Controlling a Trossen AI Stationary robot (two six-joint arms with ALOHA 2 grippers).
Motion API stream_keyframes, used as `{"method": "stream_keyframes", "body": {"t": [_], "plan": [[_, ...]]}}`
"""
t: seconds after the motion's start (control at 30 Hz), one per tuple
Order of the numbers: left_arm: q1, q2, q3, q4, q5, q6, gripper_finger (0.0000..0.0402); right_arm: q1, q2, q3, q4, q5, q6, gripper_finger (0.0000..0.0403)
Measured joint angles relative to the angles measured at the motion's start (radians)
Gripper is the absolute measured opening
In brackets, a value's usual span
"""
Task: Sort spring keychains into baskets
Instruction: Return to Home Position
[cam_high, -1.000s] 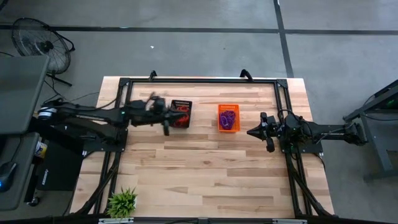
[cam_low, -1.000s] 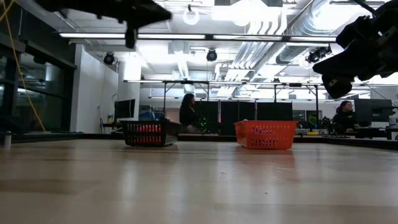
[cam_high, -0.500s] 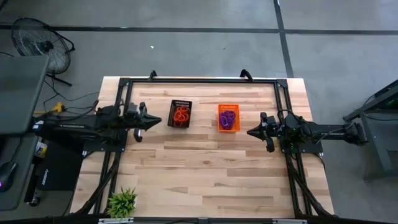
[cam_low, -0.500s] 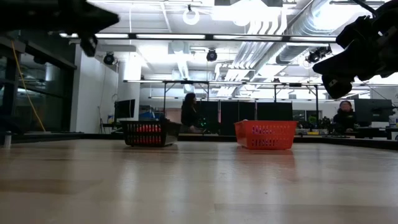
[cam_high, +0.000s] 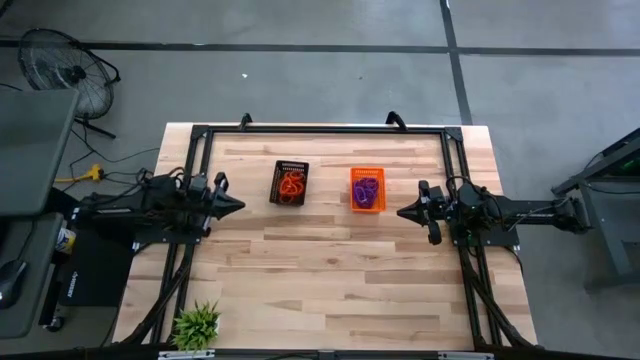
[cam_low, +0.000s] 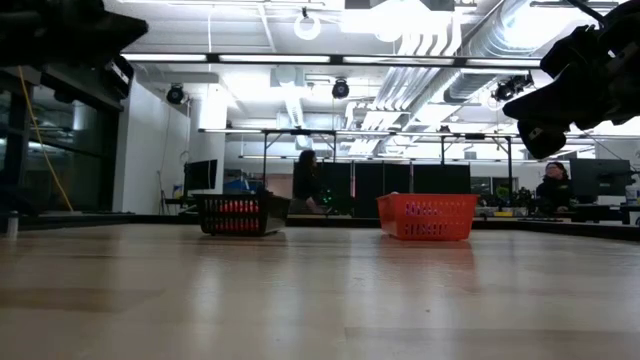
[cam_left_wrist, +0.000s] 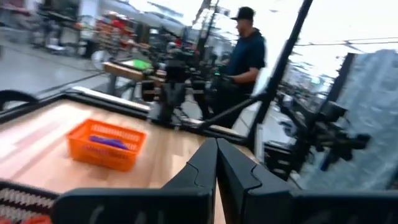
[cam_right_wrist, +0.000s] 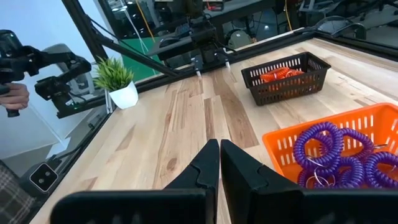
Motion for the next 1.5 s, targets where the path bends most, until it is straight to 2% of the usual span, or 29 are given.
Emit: {"method": "stream_keyframes", "body": {"t": [0.2,0.43,0.67,0.93,1.17,1.5], "plan": [[0.0,0.0,-0.034,0.097,0.022,0.021,0.0001,0.0,0.004,0.0,-0.001,0.0,0.0,0.0011],[0.0,-0.001,-0.146,0.321,-0.093,0.007,0.0,0.0,0.004,0.0,0.0,0.0,0.0,0.0011],[0.0,-0.003,-0.147,0.238,-0.119,0.076,0.0,0.0,0.004,0.0,0.0,0.0,0.0,0.0011],[0.0,0.0,-0.148,0.066,-0.116,0.065,0.0,0.0,0.004,0.0,0.0,0.0,0.0,0.0011],[0.0,0.0,-0.145,0.009,-0.053,0.055,0.0,0.0,0.004,0.0,0.0,0.0,0.0,0.0011],[0.0,0.0,-0.137,0.002,-0.062,0.06,0.0,0.0,0.004,0.0,-0.001,0.0,0.0,0.0011]]}}
